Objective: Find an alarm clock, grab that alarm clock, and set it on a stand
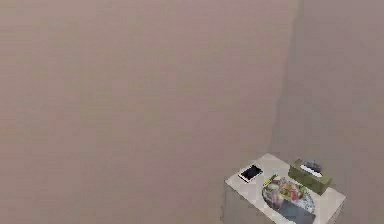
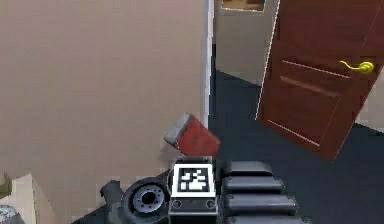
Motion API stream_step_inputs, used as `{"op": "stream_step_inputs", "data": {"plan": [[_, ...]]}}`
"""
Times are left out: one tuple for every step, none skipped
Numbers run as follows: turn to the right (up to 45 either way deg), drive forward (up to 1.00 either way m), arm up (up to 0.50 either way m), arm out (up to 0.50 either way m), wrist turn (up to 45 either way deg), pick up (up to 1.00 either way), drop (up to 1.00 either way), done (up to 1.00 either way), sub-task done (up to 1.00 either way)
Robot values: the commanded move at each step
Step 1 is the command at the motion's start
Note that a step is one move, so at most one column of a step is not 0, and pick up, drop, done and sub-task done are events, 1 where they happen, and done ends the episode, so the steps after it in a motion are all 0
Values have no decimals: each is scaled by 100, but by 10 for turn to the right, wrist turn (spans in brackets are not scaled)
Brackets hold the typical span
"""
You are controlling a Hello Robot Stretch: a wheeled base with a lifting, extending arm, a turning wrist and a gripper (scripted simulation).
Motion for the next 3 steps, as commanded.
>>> {"op": "stream_step_inputs", "data": {"plan": [[0, 20, 0, 0, 0, 0, 0, 0, 0], [270, 0, 0, 0, 0, 0, 0, 0, 0], [0, 35, 0, 0, 0, 0, 0, 0, 0]]}}
